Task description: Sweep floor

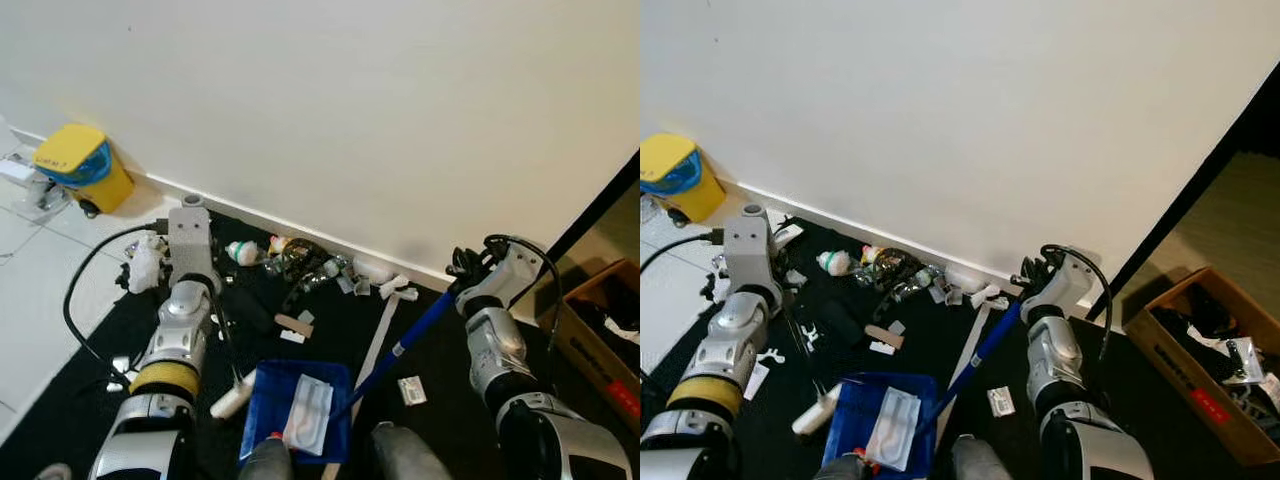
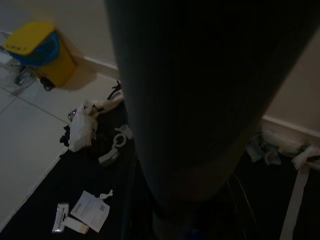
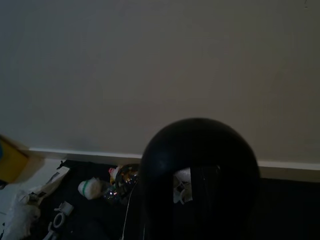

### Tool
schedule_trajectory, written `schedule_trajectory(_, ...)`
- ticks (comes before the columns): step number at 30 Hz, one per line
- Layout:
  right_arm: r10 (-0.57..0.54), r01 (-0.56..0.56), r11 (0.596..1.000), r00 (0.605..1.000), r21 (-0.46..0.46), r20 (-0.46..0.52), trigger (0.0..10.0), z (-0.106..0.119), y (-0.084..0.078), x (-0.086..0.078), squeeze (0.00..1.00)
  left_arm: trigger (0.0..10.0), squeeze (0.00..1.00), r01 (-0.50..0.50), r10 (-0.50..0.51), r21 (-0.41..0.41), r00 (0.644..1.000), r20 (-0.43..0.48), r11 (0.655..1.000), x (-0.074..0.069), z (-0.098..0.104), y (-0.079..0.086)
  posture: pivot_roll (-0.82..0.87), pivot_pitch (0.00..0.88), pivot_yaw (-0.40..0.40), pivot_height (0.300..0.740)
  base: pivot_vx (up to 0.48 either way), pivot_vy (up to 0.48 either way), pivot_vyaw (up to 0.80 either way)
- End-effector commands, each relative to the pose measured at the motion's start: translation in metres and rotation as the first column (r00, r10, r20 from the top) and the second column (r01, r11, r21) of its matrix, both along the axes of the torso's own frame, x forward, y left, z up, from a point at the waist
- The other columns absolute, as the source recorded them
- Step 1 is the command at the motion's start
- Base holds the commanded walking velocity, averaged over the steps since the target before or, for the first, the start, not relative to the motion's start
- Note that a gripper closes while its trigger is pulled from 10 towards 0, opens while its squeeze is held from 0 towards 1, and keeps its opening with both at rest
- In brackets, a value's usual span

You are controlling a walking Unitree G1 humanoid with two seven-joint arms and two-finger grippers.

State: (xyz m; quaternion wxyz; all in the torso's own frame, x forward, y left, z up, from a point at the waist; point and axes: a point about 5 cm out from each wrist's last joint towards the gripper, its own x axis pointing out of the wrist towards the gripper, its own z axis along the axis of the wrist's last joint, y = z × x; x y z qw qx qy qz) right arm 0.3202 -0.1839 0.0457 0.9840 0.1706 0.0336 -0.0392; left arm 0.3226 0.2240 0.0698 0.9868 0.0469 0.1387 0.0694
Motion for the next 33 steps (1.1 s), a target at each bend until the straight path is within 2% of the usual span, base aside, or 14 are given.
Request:
schedule_trajectory(1,0.010,-0.010,1.000,1.000,0.021,0.006,10.0,0.0013,0.0051,0.0018,0.00,10.0,0.00,-0.013,0.012,0.008,1.000,0.022,1.000,-0.0007,0.0034,0.0005,0.08,0.061,-0.029,0.740,0.000,0.480,0.00)
schedule_trajectory(3,0.012,-0.012,1.000,1.000,0.020,0.006,10.0,0.0015,0.0051,0.0020,0.00,10.0,0.00,-0.014,0.014,0.008,1.000,0.022,1.000,-0.0010,0.0032,0.0010,0.08,0.060,-0.031,0.740,0.000,0.480,0.00)
schedule_trajectory(14,0.025,-0.025,1.000,1.000,0.011,0.005,10.0,0.0023,0.0048,0.0028,0.00,10.0,0.00,-0.017,0.016,0.026,0.999,0.029,1.000,-0.0025,0.0032,0.0021,0.07,0.059,-0.049,0.740,0.000,0.000,0.00)
schedule_trajectory(24,0.036,-0.035,0.999,0.999,-0.005,0.008,10.0,0.0044,0.0023,0.0042,0.00,10.0,0.00,-0.034,0.034,-0.004,0.999,0.021,0.999,-0.0065,-0.0021,-0.0029,0.07,0.060,-0.059,0.740,0.000,0.000,0.00)
schedule_trajectory(33,0.037,-0.036,0.999,0.999,-0.003,0.006,10.0,0.0035,0.0029,0.0036,0.00,10.0,0.00,-0.024,0.024,0.001,0.999,0.024,1.000,-0.0066,-0.0017,-0.0041,0.07,0.060,-0.054,0.740,0.000,0.414,0.00)
